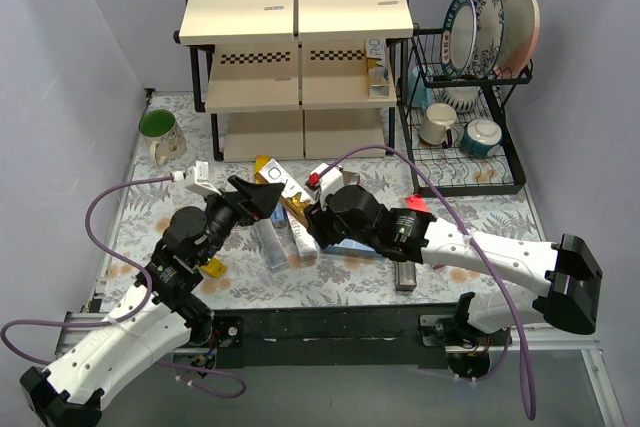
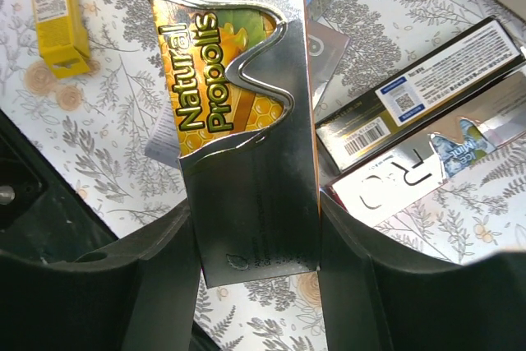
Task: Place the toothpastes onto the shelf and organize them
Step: Pick up the toothpaste from the center of the board.
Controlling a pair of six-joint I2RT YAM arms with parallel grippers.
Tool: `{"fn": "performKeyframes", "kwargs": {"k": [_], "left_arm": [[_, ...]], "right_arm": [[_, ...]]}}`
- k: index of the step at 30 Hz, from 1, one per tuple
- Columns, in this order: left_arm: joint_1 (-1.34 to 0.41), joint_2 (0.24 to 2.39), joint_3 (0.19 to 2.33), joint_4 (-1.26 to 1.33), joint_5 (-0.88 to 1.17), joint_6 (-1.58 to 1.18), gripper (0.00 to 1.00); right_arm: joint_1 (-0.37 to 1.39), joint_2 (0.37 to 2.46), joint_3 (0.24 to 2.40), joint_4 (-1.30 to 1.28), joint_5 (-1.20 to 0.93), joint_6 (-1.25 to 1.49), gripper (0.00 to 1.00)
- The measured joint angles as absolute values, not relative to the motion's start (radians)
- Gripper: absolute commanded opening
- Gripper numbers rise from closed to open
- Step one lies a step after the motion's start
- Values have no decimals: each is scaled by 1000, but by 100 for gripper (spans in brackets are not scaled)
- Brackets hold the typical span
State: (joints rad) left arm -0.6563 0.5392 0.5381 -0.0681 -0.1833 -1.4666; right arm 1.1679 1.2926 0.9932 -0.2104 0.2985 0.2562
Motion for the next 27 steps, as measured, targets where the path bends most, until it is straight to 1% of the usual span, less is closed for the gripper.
{"fn": "performKeyframes", "kwargs": {"k": [5,9,11,13,17,22,25,27], "left_arm": [[-656,611,536,1,-181,-1504,98],[-656,651,532,43,-200,-1547,91],[-656,669,529,61,-207,-1569,85],[-656,686,520,85,-213,-1589,83],[-656,718,509,106,-227,-1621,83],[-656,728,503,66,-267,-1685,87],[-656,725,501,36,-289,-1718,87],[-656,724,501,20,-297,-1732,84]], "right_arm": [[1167,1292,993,-208,281,305,1],[1165,1289,991,-204,281,338,1],[1165,1281,981,-192,281,349,1],[1164,1269,968,-176,281,363,1],[1164,1254,946,-167,285,379,1],[1165,1246,931,-139,286,393,1],[1165,1228,913,-114,288,398,1],[1165,1220,902,-97,289,401,1]]}}
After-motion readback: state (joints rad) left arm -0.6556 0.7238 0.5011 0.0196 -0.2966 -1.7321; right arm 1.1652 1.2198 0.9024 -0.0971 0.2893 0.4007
